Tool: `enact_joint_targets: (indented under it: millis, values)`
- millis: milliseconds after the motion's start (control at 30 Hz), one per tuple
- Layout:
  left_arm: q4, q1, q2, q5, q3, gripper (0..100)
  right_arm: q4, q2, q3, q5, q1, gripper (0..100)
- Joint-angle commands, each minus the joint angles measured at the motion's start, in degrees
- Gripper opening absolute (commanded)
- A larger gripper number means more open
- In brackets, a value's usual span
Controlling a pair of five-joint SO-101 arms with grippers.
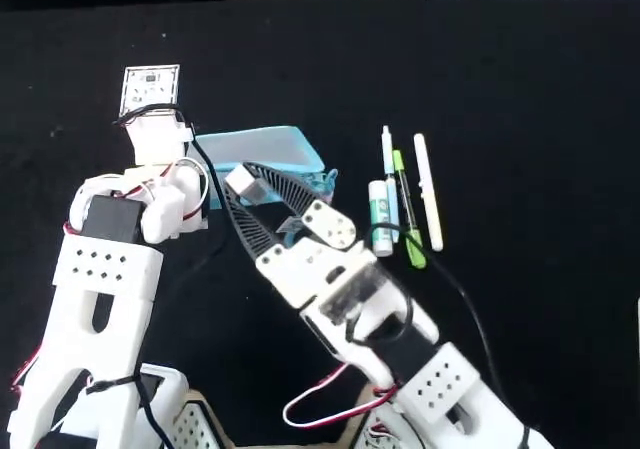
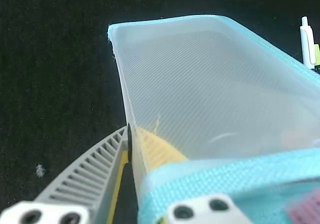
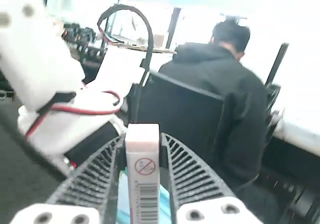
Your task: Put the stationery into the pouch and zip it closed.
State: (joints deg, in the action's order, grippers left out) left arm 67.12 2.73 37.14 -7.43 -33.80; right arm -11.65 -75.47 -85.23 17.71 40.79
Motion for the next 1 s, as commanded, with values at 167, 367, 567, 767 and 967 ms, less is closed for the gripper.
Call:
enact_joint_targets:
  millis: [167,367,567,767,967]
  values:
    - [0.18,0.22,-0.18,-0.70,-1.45,3,-10.55,-1.63,-5.32,3.34,0.62,1.1]
    - [0.18,0.22,-0.18,-0.70,-1.45,3,-12.40,-1.63,-3.30,3.16,-4.84,1.1]
    - [0.18,0.22,-0.18,-0.70,-1.45,3,-10.02,-0.75,-1.19,3.08,-5.27,1.1]
    - [0.18,0.22,-0.18,-0.70,-1.45,3,-10.02,8.22,1.98,3.16,-3.16,1.1]
    - [0.18,0.22,-0.18,-0.70,-1.45,3,-10.02,21.32,12.53,3.08,-3.08,1.1]
